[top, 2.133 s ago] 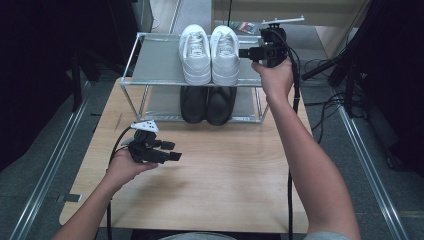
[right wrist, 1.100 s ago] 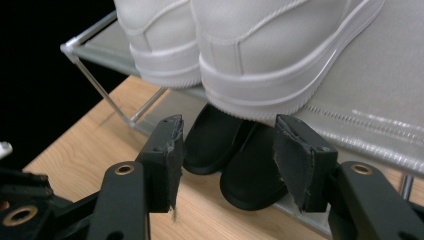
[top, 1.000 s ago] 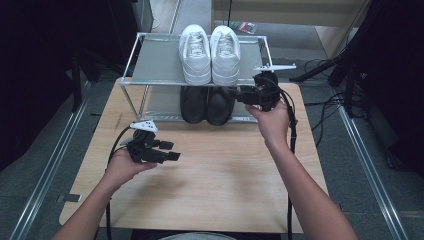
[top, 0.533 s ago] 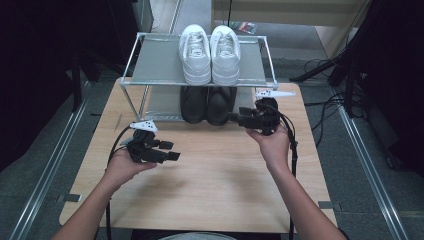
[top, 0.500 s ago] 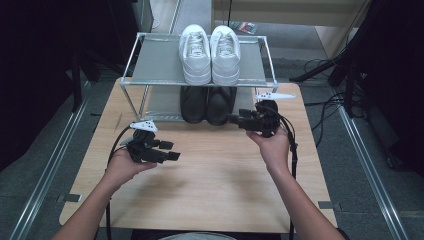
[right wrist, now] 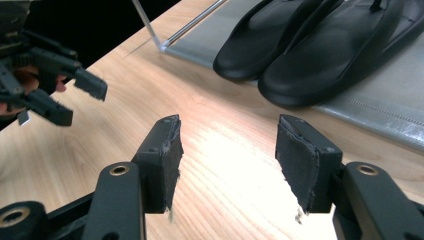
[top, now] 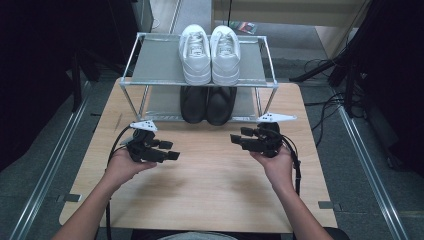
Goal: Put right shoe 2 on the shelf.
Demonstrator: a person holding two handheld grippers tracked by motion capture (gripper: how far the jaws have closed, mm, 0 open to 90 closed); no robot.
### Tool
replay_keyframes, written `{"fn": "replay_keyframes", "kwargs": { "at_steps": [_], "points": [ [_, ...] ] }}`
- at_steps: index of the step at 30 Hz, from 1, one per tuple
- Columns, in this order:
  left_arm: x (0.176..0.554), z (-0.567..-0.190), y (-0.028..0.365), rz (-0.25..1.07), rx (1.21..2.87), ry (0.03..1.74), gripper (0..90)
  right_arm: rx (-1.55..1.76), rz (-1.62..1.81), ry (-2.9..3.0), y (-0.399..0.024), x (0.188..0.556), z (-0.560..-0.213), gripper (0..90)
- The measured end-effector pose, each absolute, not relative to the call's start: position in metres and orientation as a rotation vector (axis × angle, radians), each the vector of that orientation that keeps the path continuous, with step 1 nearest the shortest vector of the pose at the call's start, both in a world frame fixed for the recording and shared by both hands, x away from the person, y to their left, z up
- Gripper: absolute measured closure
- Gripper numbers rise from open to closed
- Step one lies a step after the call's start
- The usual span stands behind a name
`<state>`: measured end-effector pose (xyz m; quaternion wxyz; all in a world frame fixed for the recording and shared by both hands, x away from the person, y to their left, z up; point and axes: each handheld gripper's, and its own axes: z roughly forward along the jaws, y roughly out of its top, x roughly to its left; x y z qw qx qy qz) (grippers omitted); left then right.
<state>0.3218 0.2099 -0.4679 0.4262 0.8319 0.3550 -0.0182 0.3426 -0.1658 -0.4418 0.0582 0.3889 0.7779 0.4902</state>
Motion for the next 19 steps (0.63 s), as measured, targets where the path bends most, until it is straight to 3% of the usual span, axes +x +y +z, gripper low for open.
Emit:
{"fn": "replay_keyframes", "kwargs": {
  "at_steps": [15, 19],
  "points": [
    [0.3216, -0.4700, 0.2067, -0.038, 2.096, 0.884, 37.0, 1.031, 1.424, 2.421, -0.1642, 0.3374, -0.4507, 44.6],
    [0.3222, -0.4725, 0.2040, -0.030, 2.099, 0.895, 31.8, 1.032, 1.433, 2.432, -0.1641, 0.3384, -0.4521, 38.2]
  ]
}}
